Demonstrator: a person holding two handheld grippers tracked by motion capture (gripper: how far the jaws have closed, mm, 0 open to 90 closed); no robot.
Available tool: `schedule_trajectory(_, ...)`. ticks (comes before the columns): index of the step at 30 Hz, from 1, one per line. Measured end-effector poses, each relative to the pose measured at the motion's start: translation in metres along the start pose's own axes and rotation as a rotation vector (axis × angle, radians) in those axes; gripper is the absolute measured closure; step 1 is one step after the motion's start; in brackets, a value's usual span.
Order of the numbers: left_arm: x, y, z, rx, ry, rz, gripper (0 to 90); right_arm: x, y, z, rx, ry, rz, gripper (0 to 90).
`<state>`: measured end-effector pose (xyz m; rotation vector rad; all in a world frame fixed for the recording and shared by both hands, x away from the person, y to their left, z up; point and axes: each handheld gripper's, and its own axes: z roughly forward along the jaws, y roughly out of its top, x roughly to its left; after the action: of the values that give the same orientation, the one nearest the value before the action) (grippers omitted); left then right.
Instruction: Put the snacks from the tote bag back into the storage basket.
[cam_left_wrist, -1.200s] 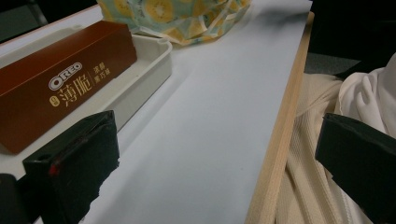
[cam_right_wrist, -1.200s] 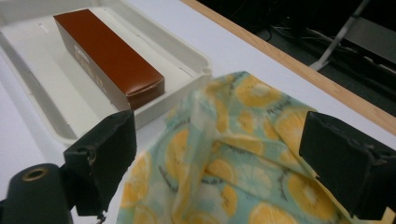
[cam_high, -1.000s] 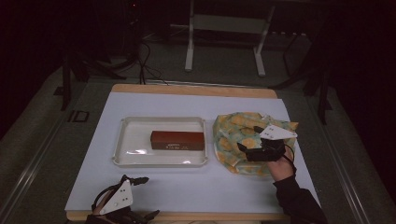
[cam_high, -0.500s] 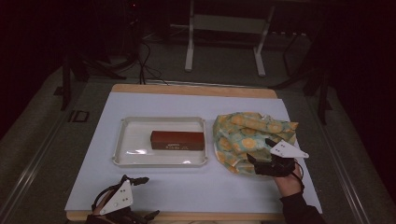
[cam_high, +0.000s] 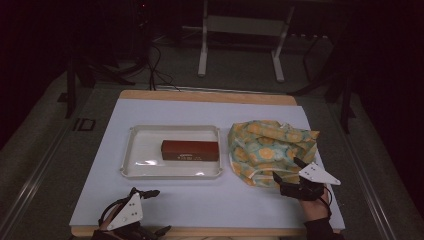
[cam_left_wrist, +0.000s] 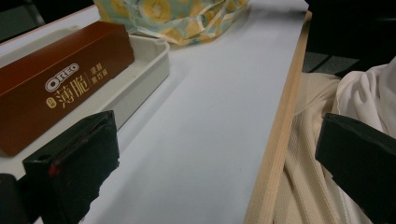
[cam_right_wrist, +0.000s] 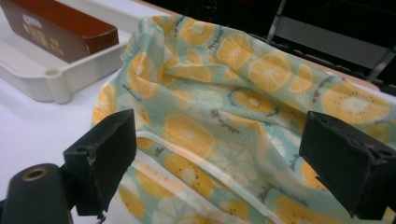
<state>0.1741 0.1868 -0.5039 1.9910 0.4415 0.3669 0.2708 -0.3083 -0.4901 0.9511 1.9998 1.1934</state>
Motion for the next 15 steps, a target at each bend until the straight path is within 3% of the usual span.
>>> schedule_trajectory(4,0.0002,0.0,0.0002,0.001,-0.002,0.001,0.0,-0.0026,-0.0044,-0.005,-0.011,-0.022,0.009,11.2)
schedule_trajectory(10,0.0004,0.0,0.0006,0.003,-0.005,0.004,0.0,-0.0088,-0.0071,-0.0053,-0.011,-0.006,0.048,11.2)
schedule_trajectory(15,0.0,-0.0001,0.0001,-0.001,-0.004,0.002,0.0,-0.0087,-0.0078,-0.0056,-0.013,-0.021,0.039,11.2)
